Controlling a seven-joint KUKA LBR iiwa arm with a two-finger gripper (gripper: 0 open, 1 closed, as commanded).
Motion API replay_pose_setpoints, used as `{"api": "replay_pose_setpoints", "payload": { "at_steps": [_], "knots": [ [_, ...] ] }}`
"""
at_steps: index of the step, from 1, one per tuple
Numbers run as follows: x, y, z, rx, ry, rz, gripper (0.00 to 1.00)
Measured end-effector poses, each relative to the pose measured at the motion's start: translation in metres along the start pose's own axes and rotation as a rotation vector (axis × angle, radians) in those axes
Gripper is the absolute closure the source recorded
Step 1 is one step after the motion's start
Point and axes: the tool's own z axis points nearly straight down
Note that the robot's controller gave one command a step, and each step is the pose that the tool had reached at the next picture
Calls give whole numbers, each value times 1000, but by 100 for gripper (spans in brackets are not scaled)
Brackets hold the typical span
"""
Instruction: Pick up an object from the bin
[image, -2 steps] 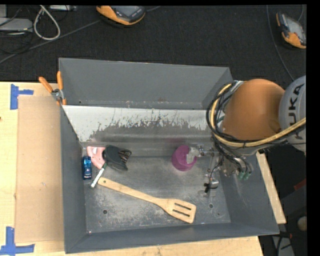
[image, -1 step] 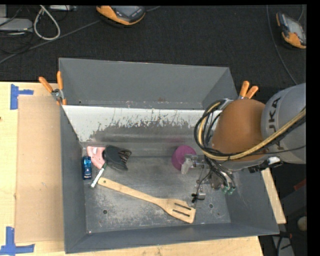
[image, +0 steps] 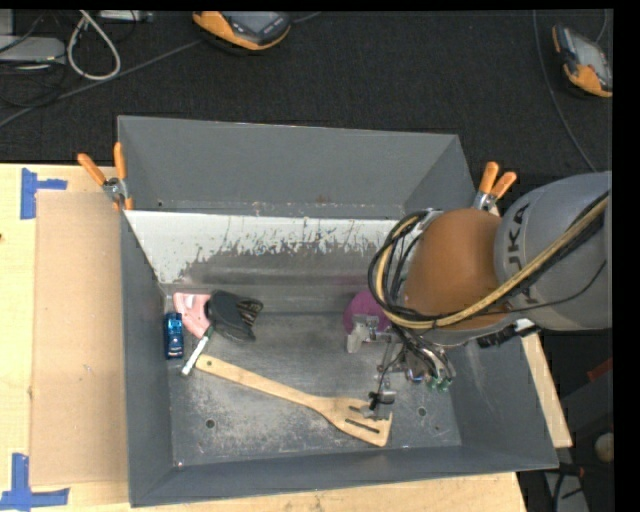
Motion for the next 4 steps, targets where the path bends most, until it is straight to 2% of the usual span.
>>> {"api": "replay_pose_setpoints", "payload": {
  "at_steps": [1, 2, 3, 4],
  "knots": [
    [13, -3, 23, -2, 3, -194, 0],
    [19, 7, 30, -2, 4, -39, 0],
    [14, 7, 37, -2, 4, -111, 100],
    [13, 7, 37, -2, 3, -112, 0]
  ]
}}
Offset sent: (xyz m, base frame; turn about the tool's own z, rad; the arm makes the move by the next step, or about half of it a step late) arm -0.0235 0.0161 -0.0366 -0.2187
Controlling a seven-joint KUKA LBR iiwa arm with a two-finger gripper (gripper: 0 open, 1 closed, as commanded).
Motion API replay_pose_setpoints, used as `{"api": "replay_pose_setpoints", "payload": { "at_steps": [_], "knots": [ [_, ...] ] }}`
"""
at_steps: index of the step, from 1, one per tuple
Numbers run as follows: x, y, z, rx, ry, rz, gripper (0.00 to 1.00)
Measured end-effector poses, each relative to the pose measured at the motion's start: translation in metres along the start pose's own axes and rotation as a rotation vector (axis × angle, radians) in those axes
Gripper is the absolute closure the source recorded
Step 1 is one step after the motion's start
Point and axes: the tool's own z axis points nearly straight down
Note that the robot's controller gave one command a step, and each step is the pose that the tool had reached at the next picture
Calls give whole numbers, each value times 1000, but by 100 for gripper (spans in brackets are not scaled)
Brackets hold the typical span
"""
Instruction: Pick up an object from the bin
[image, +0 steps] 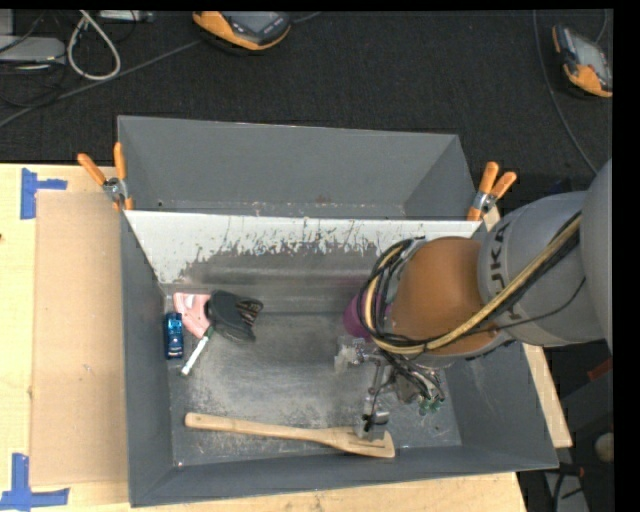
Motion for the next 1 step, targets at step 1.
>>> {"api": "replay_pose_setpoints", "payload": {
  "at_steps": [1],
  "knots": [
    [0, 0, 0, 0, 1, 0, 0]
  ]
}}
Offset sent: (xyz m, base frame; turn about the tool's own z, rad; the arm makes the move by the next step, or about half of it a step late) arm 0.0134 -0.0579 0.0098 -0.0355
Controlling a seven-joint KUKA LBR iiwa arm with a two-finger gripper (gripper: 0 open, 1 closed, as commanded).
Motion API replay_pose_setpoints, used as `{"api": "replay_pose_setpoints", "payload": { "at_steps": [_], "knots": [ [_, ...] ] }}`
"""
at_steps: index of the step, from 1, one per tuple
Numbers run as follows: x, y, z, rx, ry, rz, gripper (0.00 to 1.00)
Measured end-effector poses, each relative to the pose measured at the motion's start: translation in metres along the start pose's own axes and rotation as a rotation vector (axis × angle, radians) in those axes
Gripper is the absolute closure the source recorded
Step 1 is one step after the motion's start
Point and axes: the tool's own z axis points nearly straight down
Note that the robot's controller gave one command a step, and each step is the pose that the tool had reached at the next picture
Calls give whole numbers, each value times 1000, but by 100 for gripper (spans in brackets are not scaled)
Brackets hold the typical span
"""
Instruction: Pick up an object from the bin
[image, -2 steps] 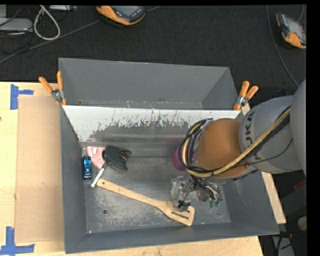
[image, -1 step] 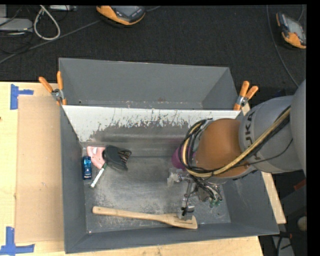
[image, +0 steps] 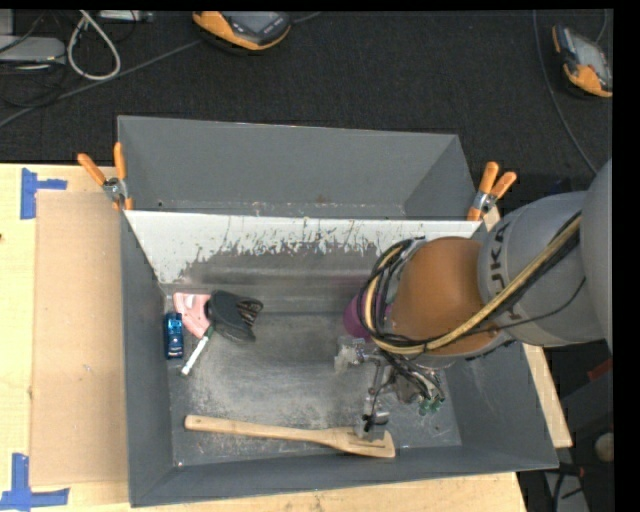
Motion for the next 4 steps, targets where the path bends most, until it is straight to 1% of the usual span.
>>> {"api": "replay_pose_setpoints", "payload": {
  "at_steps": [1, 2, 3, 4],
  "knots": [
    [-5, -47, -7, -1, 1, -33, 0],
    [22, -80, -23, -3, 5, -59, 0],
    [8, -60, -2, -1, 1, -103, 0],
    [-41, -19, 0, -1, 0, -148, 0]
  ]
}}
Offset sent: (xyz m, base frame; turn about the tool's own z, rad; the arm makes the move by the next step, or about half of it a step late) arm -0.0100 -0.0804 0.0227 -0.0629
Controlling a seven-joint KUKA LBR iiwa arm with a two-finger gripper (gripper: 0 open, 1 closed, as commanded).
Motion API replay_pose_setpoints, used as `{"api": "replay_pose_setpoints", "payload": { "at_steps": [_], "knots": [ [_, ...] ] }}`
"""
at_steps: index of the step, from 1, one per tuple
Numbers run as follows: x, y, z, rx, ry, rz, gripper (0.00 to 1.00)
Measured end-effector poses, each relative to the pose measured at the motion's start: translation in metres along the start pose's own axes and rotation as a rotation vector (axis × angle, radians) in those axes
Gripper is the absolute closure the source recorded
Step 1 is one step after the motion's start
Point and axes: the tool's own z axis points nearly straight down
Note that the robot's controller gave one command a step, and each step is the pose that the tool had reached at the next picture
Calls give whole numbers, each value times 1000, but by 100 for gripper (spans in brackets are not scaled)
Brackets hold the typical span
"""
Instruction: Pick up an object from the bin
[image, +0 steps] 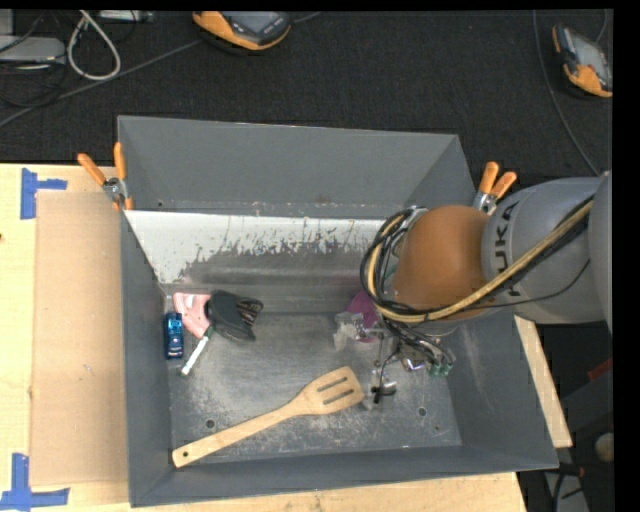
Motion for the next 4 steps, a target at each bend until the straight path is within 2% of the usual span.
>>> {"api": "replay_pose_setpoints", "payload": {
  "at_steps": [1, 2, 3, 4],
  "knots": [
    [34, -5, 0, -2, 8, 26, 0],
    [5, 47, -3, -2, 0, -76, 0],
    [1, 73, -2, -5, -1, -106, 0],
    [-5, 87, 0, -7, -3, -315, 100]
  ]
}}
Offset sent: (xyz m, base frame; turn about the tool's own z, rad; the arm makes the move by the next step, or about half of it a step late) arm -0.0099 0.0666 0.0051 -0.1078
